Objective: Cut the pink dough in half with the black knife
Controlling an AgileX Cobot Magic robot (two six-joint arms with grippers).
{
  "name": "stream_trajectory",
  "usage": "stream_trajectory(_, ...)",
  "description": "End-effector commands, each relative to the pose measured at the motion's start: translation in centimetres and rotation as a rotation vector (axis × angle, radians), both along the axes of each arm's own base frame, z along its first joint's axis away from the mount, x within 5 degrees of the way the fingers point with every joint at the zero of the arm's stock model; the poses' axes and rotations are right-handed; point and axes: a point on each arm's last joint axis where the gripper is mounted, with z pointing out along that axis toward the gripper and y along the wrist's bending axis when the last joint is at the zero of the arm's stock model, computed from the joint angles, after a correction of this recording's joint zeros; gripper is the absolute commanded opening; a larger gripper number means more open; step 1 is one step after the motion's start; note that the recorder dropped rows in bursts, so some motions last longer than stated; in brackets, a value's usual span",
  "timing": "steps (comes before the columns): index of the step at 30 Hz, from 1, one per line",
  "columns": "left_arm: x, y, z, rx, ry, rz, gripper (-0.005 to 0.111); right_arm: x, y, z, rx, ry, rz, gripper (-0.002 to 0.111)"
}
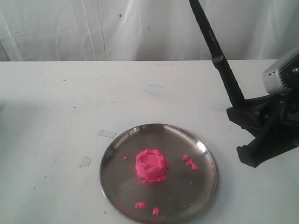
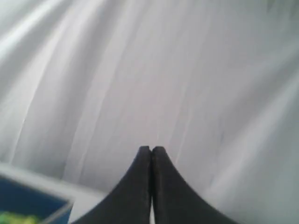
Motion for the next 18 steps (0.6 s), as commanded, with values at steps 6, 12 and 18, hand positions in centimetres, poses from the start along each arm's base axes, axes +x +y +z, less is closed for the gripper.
stream_trajectory(6,0.5,0.0,-0.3,-0.047,0.038,-0.013,0.000,0.2,0.1,-0.4,0.022,0.024,-0.014,0.000)
stream_trajectory(12,-3.4,-0.6,11.2,-0.012,-0.604,-0.089,0.000,0.5,0.3,-0.6,0.052,0.054,-0.025,0.000)
stream_trajectory(18,-0.2,-3.7,19.6,0.714,-0.306,-0.050,0.000,0.5,0.3,-0.6,0.065,0.056,-0.030,0.000)
